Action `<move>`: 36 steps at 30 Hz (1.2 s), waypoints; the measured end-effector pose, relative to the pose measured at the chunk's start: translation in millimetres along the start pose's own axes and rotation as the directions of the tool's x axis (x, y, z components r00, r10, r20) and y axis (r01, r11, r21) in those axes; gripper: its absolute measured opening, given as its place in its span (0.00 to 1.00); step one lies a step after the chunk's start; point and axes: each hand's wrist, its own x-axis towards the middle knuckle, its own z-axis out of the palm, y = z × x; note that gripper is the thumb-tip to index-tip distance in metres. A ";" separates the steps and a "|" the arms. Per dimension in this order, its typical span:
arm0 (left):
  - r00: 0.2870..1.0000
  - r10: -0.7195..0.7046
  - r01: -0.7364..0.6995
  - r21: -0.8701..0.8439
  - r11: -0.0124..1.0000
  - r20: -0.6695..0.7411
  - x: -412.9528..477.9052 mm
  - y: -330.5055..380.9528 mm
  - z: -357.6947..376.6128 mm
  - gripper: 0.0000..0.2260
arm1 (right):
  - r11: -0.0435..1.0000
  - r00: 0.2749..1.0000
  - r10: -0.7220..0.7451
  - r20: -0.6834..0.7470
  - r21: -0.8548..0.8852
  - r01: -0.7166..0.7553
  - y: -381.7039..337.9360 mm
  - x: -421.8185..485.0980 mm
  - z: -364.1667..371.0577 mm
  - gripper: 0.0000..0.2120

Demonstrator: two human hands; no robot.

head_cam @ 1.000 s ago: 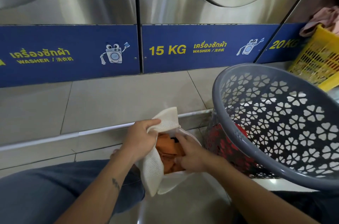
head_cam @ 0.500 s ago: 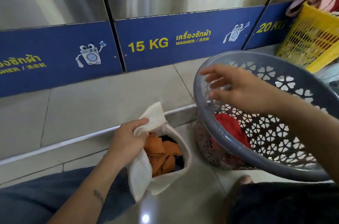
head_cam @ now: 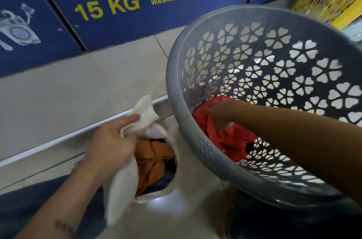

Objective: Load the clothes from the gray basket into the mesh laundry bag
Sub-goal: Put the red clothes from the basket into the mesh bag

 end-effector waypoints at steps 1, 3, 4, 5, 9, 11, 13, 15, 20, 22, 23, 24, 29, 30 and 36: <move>1.000 -0.014 0.014 -0.010 1.000 0.005 1.4 -1.1 2.4 0.15 | 1.000 1.000 0.003 0.031 -0.030 -0.002 1.1 13.2 8.6 0.48; 0.999 -0.037 0.037 -0.013 0.999 0.010 3.5 -3.0 6.4 0.14 | 1.000 0.995 0.025 0.091 0.000 -0.025 1.1 34.7 25.5 0.57; 0.999 -0.045 0.046 -0.014 0.999 0.004 4.6 -4.3 7.6 0.14 | 0.998 0.992 0.041 0.120 0.050 -0.048 -0.5 43.6 34.8 0.59; 0.999 -0.051 0.051 -0.017 0.999 0.001 5.8 -6.1 8.1 0.14 | 0.994 0.988 0.053 0.142 0.087 -0.065 -4.6 50.1 44.4 0.60; 0.998 -0.042 0.043 -0.014 0.999 0.038 8.5 -11.7 9.9 0.14 | 0.998 0.999 0.005 0.033 0.064 -0.008 -22.2 57.7 66.3 0.46; 0.999 -0.035 0.036 -0.025 0.999 0.038 8.6 -13.7 11.0 0.14 | 0.996 0.996 -0.077 -0.044 0.033 0.078 -20.8 53.1 61.1 0.34; 0.999 -0.025 0.026 -0.039 0.999 0.029 8.4 -13.0 10.5 0.14 | 0.988 0.988 -0.134 -0.080 0.062 0.140 -16.9 43.4 49.2 0.30; 1.000 -0.022 0.023 -0.078 0.997 0.016 7.7 -9.5 8.7 0.13 | 0.974 0.982 -0.154 -0.113 0.152 0.170 -13.3 28.9 32.0 0.29; 0.998 -0.028 0.016 -0.230 0.973 -0.050 0.6 8.1 3.2 0.11 | 0.924 0.953 -0.092 -0.287 0.333 0.189 0.9 -26.0 -17.0 0.18; 0.996 -0.031 0.002 -0.312 0.950 -0.088 -6.5 18.4 -1.9 0.10 | 0.865 0.913 -0.024 -0.406 0.450 0.222 6.4 -57.6 -32.2 0.13; 0.994 -0.025 -0.013 -0.339 0.941 -0.108 -11.1 23.5 -5.1 0.10 | 0.832 0.885 0.004 -0.465 0.493 0.255 8.0 -75.3 -37.8 0.11; 0.992 -0.018 -0.029 -0.359 0.933 -0.127 -16.4 28.5 -7.9 0.11 | 0.801 0.862 0.026 -0.507 0.527 0.285 8.1 -93.7 -42.7 0.10; 0.979 -0.007 -0.081 -0.419 0.904 -0.204 -46.0 46.5 -18.5 0.12 | 0.706 0.758 0.136 -0.638 0.599 0.378 0.8 -174.0 -69.5 0.10; 0.977 -0.010 -0.085 -0.432 0.898 -0.213 -51.7 49.4 -19.6 0.11 | 0.690 0.726 0.166 -0.668 0.605 0.398 -1.5 -187.3 -74.6 0.10; 0.963 0.054 -0.184 -0.496 0.849 -0.264 -78.8 82.4 -42.0 0.07 | 0.400 0.471 0.290 -0.833 0.553 0.731 -35.4 -257.1 -90.4 0.13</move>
